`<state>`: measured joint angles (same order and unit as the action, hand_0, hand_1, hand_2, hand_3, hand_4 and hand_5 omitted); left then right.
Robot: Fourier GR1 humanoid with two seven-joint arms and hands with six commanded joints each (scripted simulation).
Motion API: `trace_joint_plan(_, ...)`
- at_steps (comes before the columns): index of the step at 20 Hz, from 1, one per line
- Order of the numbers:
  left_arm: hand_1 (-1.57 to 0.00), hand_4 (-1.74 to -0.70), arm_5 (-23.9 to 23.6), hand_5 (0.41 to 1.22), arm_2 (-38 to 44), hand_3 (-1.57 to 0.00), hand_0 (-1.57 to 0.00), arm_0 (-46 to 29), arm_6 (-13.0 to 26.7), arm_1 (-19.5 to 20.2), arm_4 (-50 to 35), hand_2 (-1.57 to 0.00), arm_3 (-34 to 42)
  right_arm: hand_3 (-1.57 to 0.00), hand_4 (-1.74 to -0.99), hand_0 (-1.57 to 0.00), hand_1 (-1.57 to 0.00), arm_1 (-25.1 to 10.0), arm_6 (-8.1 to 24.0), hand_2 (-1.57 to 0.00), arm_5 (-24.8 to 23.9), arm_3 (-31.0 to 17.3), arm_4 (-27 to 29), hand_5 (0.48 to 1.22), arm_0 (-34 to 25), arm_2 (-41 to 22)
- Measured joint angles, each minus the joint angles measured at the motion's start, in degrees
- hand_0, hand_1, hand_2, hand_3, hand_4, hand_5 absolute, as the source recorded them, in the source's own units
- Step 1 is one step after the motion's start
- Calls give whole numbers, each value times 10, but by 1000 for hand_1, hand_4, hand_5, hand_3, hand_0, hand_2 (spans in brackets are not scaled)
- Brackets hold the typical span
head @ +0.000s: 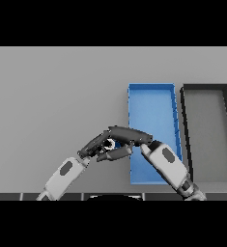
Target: Pick up the blue pipe and place it into the blue bin.
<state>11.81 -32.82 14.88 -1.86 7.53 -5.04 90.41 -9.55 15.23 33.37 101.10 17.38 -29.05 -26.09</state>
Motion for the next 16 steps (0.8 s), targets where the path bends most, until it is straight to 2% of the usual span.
trace_joint_plan(1, -1497, -1723, -2, 1221, 4, -1486, -1503, 1, 4, 4, 0, -1401, 0, -1489, -1470, -1512, -1511, -1, -5, -1514, -2, -5, -3, 1138, -4, -1)
trace_joint_plan(2, -1512, -1727, -5, 1221, 2, -1503, -1516, 3, -1, 0, 0, -1388, -1, -1505, -1475, -1524, -1523, 2, 8, -1525, -7, -3, 4, 1155, -5, 0)
trace_joint_plan(3, -1354, -1648, -4, 1221, 2, -1333, -1435, 3, -4, 1, -6, -1221, 1, -1518, -1480, -1533, -1533, 8, 10, -1534, -12, -1, 10, 1168, -3, -2)
trace_joint_plan(5, -866, -1415, -1, 1221, -2, -853, -925, 4, -25, 25, 12, -781, 9, -1537, -1487, -1547, -1546, 0, -5, -1548, -17, 8, 28, 1187, 6, 5)
trace_joint_plan(7, -554, -1216, 24, 1221, -12, -546, -592, 20, -32, 45, 44, -500, 3, -1549, -1490, -1556, -1555, 2, 26, -1556, -16, 11, 32, 1199, 4, 6)
trace_joint_plan(8, -443, -1143, 34, 1187, -14, -436, -473, 20, -38, 52, 55, -399, 2, -1554, -1491, -1559, -1558, 7, 32, -1559, -15, 12, 23, 1204, 5, 5)
trace_joint_plan(9, -354, -1088, 38, 1113, -14, -349, -378, 20, -47, 55, 66, -319, -1, -1557, -1492, -1561, -1561, 11, 33, -1561, -13, 19, 18, 1207, 10, 3)
trace_joint_plan(10, -283, -1041, 35, 1020, -15, -279, -303, 23, -49, 49, 70, -255, -3, -1560, -1493, -1563, -1563, 15, 48, -1563, -9, 22, 21, 1210, 6, 8)
trace_joint_plan(12, -181, -968, 24, 849, -14, -178, -193, 16, -21, 55, 79, -163, -7, -1564, -1495, -1566, -1566, 22, 23, -1566, 3, 16, 24, 1214, 4, 19)
trace_joint_plan(14, -115, -915, 20, 735, -16, -114, -123, 21, 1, 53, 86, -104, -7, -1566, -1496, -1568, -1568, 35, 24, -1568, 0, 14, 14, 1216, 2, 18)
trace_joint_plan(16, -74, -889, 20, 664, -14, -72, -79, 23, 3, 53, 84, -66, -5, -1568, -1495, -1569, -1569, 32, 14, -1569, 9, 16, -6, 1218, 15, 15)
